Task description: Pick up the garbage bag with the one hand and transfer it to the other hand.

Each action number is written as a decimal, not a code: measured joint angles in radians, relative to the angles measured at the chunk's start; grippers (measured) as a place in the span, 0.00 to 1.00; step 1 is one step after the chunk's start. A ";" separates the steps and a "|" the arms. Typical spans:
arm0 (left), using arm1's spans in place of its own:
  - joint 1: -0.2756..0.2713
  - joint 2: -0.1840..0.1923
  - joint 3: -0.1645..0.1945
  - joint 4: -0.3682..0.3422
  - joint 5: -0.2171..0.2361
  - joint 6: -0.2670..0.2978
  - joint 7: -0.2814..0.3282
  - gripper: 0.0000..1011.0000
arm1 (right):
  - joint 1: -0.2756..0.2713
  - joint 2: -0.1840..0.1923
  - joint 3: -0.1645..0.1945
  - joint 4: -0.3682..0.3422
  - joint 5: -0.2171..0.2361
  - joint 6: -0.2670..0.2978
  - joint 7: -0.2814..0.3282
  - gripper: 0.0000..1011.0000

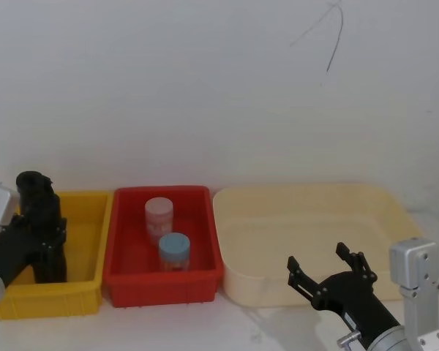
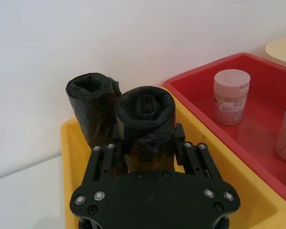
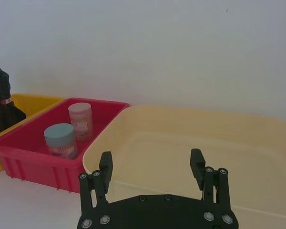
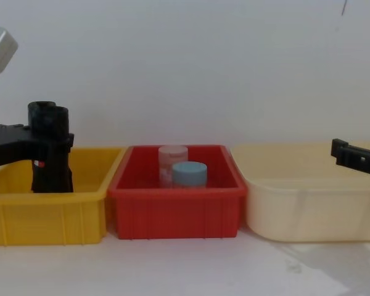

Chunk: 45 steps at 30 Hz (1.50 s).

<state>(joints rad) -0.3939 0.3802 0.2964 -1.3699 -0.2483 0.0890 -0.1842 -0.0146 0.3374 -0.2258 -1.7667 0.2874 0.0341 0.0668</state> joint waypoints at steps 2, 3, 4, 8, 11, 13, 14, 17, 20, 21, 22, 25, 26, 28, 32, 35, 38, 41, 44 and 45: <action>-0.001 -0.001 0.000 0.001 0.001 0.000 -0.001 0.54 | 0.000 0.000 0.000 0.000 0.000 0.000 0.000 0.99; -0.001 -0.001 0.000 0.001 0.001 0.000 -0.001 0.54 | 0.000 0.000 0.000 0.000 0.000 0.000 0.000 0.99; -0.001 -0.001 0.000 0.001 0.001 0.000 -0.001 0.48 | 0.000 0.000 0.000 0.000 0.000 0.000 0.000 0.99; 0.003 -0.001 -0.003 -0.009 0.002 0.004 -0.002 0.45 | 0.000 0.000 0.000 0.000 0.000 0.000 0.000 0.99; 0.006 0.003 -0.005 -0.026 0.001 0.013 -0.010 0.43 | 0.000 0.000 0.000 0.000 0.000 0.000 0.000 0.99; 0.008 0.008 -0.007 -0.045 -0.001 0.022 -0.018 0.41 | 0.000 0.000 0.000 0.000 0.000 0.000 0.000 0.99; 0.008 0.010 -0.008 -0.052 -0.003 0.026 -0.023 0.41 | 0.000 0.000 0.000 0.000 0.000 0.000 0.000 0.99; 0.007 0.019 -0.011 -0.084 -0.009 0.039 -0.040 0.40 | 0.000 0.000 0.000 0.000 0.000 0.000 0.000 0.99; 0.003 0.025 -0.012 -0.108 -0.014 0.051 -0.054 0.38 | 0.000 0.000 0.000 0.000 0.000 0.000 0.000 0.99; -0.001 0.028 -0.014 -0.123 -0.017 0.058 -0.063 0.38 | 0.000 0.000 0.000 0.000 0.000 0.000 0.000 0.99; -0.005 0.030 -0.014 -0.134 -0.018 0.062 -0.068 0.38 | 0.000 0.000 0.000 0.000 0.000 0.000 0.000 0.99; -0.025 0.036 -0.016 -0.174 -0.023 0.080 -0.089 0.36 | 0.000 0.000 0.000 0.000 0.000 0.000 0.000 0.99; -0.025 0.036 -0.016 -0.174 -0.023 0.080 -0.089 0.36 | 0.000 0.000 0.000 0.000 0.000 0.000 0.000 0.99; -0.042 0.038 -0.016 -0.193 -0.025 0.090 -0.100 0.36 | 0.000 0.000 0.000 0.000 0.000 0.000 0.000 0.99; -0.086 0.035 -0.007 -0.221 -0.027 0.112 -0.126 0.36 | 0.002 0.004 0.000 -0.001 0.000 0.005 0.009 0.99; -0.108 0.033 0.000 -0.228 -0.029 0.122 -0.141 0.36 | 0.007 0.013 -0.002 -0.003 0.000 0.011 0.024 0.99; -0.134 0.028 0.013 -0.231 -0.036 0.135 -0.165 0.36 | 0.014 0.026 -0.006 -0.004 0.001 0.022 0.048 0.99; -0.159 0.023 0.029 -0.231 -0.044 0.146 -0.191 0.36 | 0.026 0.040 -0.011 -0.004 0.000 0.033 0.075 0.99; -0.182 0.017 0.046 -0.221 -0.054 0.155 -0.219 0.36 | 0.043 0.059 -0.020 0.000 -0.004 0.045 0.107 0.99; -0.187 0.015 0.050 -0.219 -0.056 0.156 -0.228 0.36 | 0.046 0.062 -0.022 0.000 -0.005 0.047 0.114 0.99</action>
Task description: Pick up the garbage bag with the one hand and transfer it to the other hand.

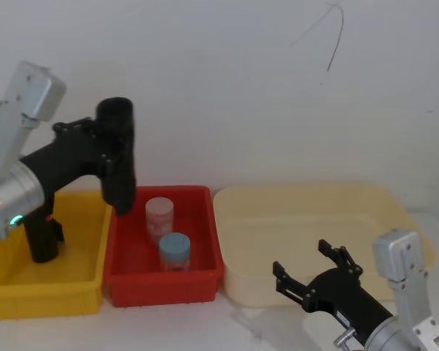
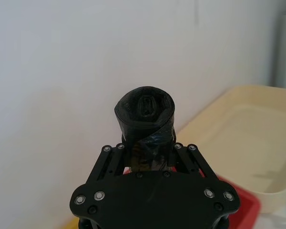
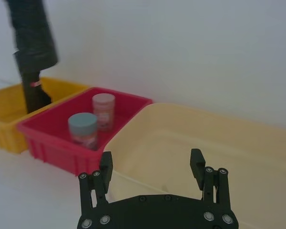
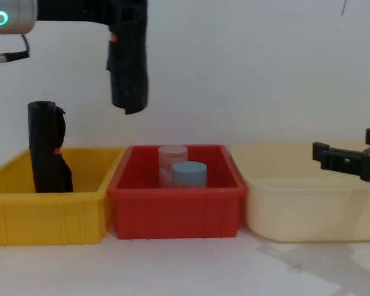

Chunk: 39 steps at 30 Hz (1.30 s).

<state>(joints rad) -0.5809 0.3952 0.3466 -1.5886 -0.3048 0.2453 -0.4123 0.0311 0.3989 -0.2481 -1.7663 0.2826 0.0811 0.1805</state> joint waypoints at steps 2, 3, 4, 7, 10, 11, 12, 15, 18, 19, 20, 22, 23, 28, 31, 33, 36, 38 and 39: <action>-0.021 -0.007 0.019 0.015 -0.011 0.005 -0.031 0.36 | 0.015 0.013 -0.008 0.004 -0.004 0.007 0.025 0.99; -0.026 -0.009 0.023 0.019 -0.015 0.006 -0.041 0.36 | 0.020 0.017 -0.011 0.005 -0.005 0.010 0.033 0.99; -0.031 -0.011 0.027 0.023 -0.017 0.006 -0.046 0.36 | 0.025 0.021 -0.014 0.006 -0.007 0.012 0.044 0.99; -0.048 -0.017 0.043 0.042 -0.031 0.008 -0.082 0.36 | 0.048 0.036 -0.025 0.011 -0.010 0.021 0.078 0.99; -0.067 -0.023 0.061 0.063 -0.046 0.008 -0.120 0.36 | 0.075 0.048 -0.037 0.015 -0.013 0.031 0.115 0.99; -0.071 -0.025 0.065 0.068 -0.049 0.007 -0.125 0.36 | 0.087 0.053 -0.042 0.016 -0.013 0.036 0.129 0.99; -0.081 -0.028 0.074 0.080 -0.056 0.005 -0.150 0.36 | 0.092 0.055 -0.045 0.017 -0.013 0.039 0.135 0.99; -0.094 -0.032 0.086 0.095 -0.065 0.000 -0.179 0.36 | 0.112 0.059 -0.052 0.019 -0.013 0.049 0.154 0.99; -0.109 -0.035 0.103 0.118 -0.078 -0.010 -0.220 0.36 | 0.134 0.061 -0.060 0.021 -0.008 0.062 0.173 0.99; -0.116 -0.037 0.110 0.127 -0.084 -0.015 -0.239 0.36 | 0.146 0.061 -0.064 0.023 -0.004 0.069 0.182 0.99; -0.120 -0.037 0.114 0.131 -0.087 -0.018 -0.250 0.36 | 0.151 0.061 -0.066 0.024 0.000 0.074 0.188 0.99; -0.131 -0.039 0.126 0.147 -0.096 -0.028 -0.282 0.36 | 0.168 0.059 -0.070 0.028 0.008 0.086 0.199 0.99; -0.135 -0.039 0.129 0.152 -0.099 -0.031 -0.289 0.36 | 0.172 0.058 -0.072 0.029 0.010 0.090 0.202 0.99; -0.158 -0.043 0.155 0.184 -0.120 -0.055 -0.366 0.36 | 0.199 0.050 -0.084 0.041 0.029 0.118 0.222 0.99; -0.169 -0.046 0.169 0.202 -0.132 -0.068 -0.407 0.36 | 0.218 0.040 -0.094 0.053 0.046 0.140 0.235 0.99; -0.175 -0.047 0.176 0.210 -0.139 -0.076 -0.431 0.36 | 0.224 0.036 -0.097 0.058 0.052 0.145 0.239 0.99; -0.185 -0.050 0.189 0.227 -0.150 -0.088 -0.469 0.36 | 0.237 0.029 -0.105 0.069 0.063 0.154 0.247 0.99; -0.190 -0.052 0.195 0.234 -0.156 -0.094 -0.489 0.36 | 0.242 0.025 -0.108 0.073 0.069 0.159 0.252 0.99; -0.194 -0.054 0.201 0.240 -0.163 -0.099 -0.507 0.36 | 0.247 0.023 -0.111 0.077 0.073 0.162 0.255 0.99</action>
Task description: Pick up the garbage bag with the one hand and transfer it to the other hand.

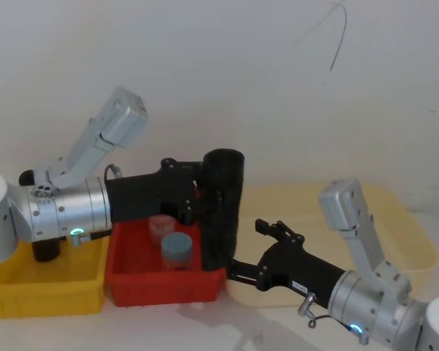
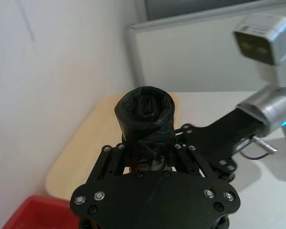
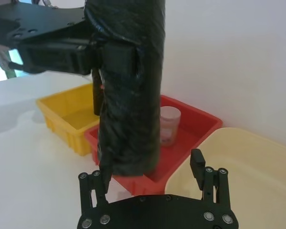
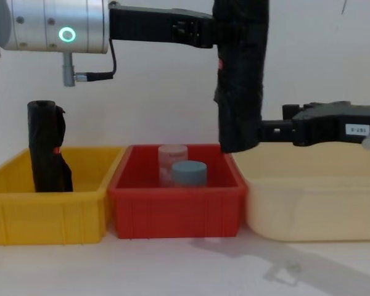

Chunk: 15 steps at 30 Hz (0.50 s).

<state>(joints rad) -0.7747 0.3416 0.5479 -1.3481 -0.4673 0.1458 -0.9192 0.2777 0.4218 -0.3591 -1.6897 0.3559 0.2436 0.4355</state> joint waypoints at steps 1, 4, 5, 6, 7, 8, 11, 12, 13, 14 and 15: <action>-0.002 -0.001 0.003 0.003 -0.002 -0.001 -0.004 0.36 | 0.004 -0.003 -0.004 0.004 0.004 0.003 0.004 0.99; -0.008 -0.004 0.013 0.012 -0.011 -0.009 -0.030 0.36 | 0.010 -0.007 -0.009 0.008 0.012 0.007 0.009 0.99; -0.009 -0.004 0.016 0.014 -0.013 -0.011 -0.037 0.36 | 0.014 -0.008 -0.011 0.010 0.016 0.009 0.012 0.99; -0.011 -0.005 0.019 0.017 -0.015 -0.012 -0.042 0.36 | 0.015 -0.009 -0.013 0.010 0.018 0.011 0.013 0.99; -0.013 -0.006 0.023 0.020 -0.018 -0.015 -0.051 0.36 | 0.016 -0.010 -0.014 0.011 0.021 0.012 0.015 0.99; -0.015 -0.007 0.027 0.024 -0.020 -0.017 -0.059 0.36 | 0.018 -0.011 -0.016 0.012 0.025 0.014 0.018 0.99; -0.018 -0.007 0.034 0.028 -0.023 -0.021 -0.070 0.36 | 0.021 -0.011 -0.019 0.012 0.032 0.018 0.024 0.99; -0.019 -0.007 0.035 0.029 -0.023 -0.022 -0.072 0.36 | 0.022 -0.011 -0.020 0.012 0.038 0.020 0.029 0.99; -0.020 -0.007 0.037 0.031 -0.024 -0.023 -0.075 0.36 | 0.023 -0.011 -0.021 0.012 0.041 0.021 0.031 0.99; -0.021 -0.007 0.042 0.034 -0.025 -0.026 -0.079 0.36 | 0.023 -0.010 -0.022 0.011 0.044 0.022 0.034 0.99; -0.022 -0.007 0.044 0.035 -0.025 -0.027 -0.081 0.36 | 0.023 -0.009 -0.023 0.010 0.048 0.024 0.037 0.99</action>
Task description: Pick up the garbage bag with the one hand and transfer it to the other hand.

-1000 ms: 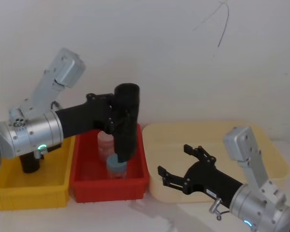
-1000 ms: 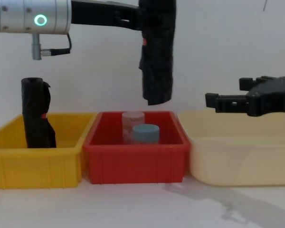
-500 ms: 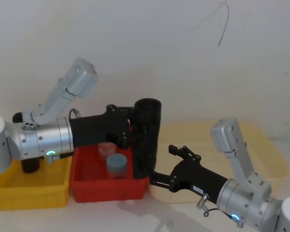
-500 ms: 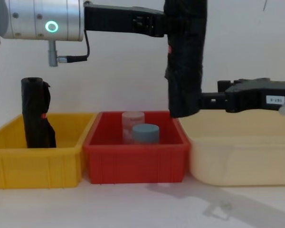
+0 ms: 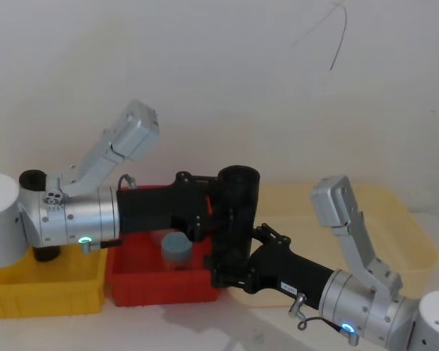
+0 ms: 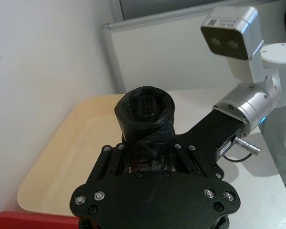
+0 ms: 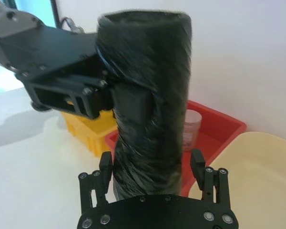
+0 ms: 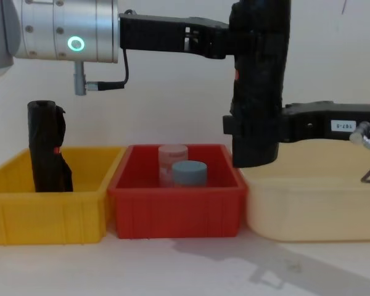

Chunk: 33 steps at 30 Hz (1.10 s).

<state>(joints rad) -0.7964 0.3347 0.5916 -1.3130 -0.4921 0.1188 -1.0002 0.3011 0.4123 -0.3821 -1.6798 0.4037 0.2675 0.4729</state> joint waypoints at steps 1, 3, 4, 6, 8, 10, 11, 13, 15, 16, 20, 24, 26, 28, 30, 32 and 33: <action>0.000 0.000 0.003 0.002 0.000 -0.002 -0.003 0.36 | 0.000 0.002 -0.001 -0.003 0.005 0.002 0.007 0.99; -0.001 0.000 0.009 0.005 -0.001 -0.005 -0.007 0.36 | 0.001 0.006 -0.003 -0.009 0.017 0.006 0.019 0.99; -0.002 0.001 0.010 0.006 -0.001 -0.007 -0.008 0.36 | 0.001 0.007 -0.003 -0.011 0.020 0.008 0.022 0.99; -0.002 0.001 0.013 0.008 -0.001 -0.009 -0.010 0.36 | -0.001 0.012 -0.004 -0.019 0.032 0.013 0.032 0.99; -0.003 0.002 0.017 0.010 -0.001 -0.011 -0.013 0.36 | -0.001 0.014 -0.005 -0.023 0.037 0.016 0.037 0.99; -0.003 0.003 0.019 0.011 -0.002 -0.013 -0.016 0.36 | -0.002 0.017 -0.006 -0.029 0.044 0.020 0.044 0.94; -0.003 0.003 0.020 0.012 -0.002 -0.014 -0.017 0.36 | -0.003 0.018 -0.006 -0.031 0.047 0.021 0.046 0.94; -0.003 0.003 0.022 0.013 -0.002 -0.014 -0.018 0.36 | -0.004 0.021 -0.007 -0.035 0.052 0.024 0.051 0.88; -0.004 0.004 0.024 0.014 -0.002 -0.016 -0.019 0.36 | -0.004 0.022 -0.008 -0.037 0.055 0.026 0.054 0.85; -0.004 0.004 0.024 0.014 -0.003 -0.017 -0.020 0.36 | -0.005 0.023 -0.008 -0.039 0.058 0.027 0.057 0.80; -0.004 0.005 0.027 0.016 -0.003 -0.018 -0.022 0.36 | -0.005 0.026 -0.009 -0.043 0.064 0.031 0.062 0.75; -0.005 0.005 0.029 0.017 -0.003 -0.019 -0.023 0.36 | -0.006 0.028 -0.009 -0.047 0.069 0.032 0.067 0.73; -0.005 0.005 0.030 0.017 -0.003 -0.020 -0.023 0.36 | -0.006 0.029 -0.009 -0.048 0.071 0.033 0.069 0.72; -0.005 0.005 0.030 0.017 -0.003 -0.020 -0.024 0.36 | -0.006 0.029 -0.010 -0.050 0.073 0.034 0.070 0.70; -0.005 0.005 0.031 0.018 -0.004 -0.020 -0.024 0.36 | -0.007 0.030 -0.010 -0.050 0.074 0.034 0.071 0.69; -0.005 0.006 0.031 0.018 -0.004 -0.021 -0.024 0.36 | -0.007 0.030 -0.010 -0.051 0.076 0.035 0.072 0.68; -0.005 0.006 0.031 0.018 -0.004 -0.021 -0.024 0.36 | -0.007 0.031 -0.010 -0.052 0.076 0.035 0.073 0.67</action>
<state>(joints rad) -0.8016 0.3404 0.6230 -1.2950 -0.4962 0.0980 -1.0247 0.2942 0.4429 -0.3924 -1.7316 0.4799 0.3024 0.5462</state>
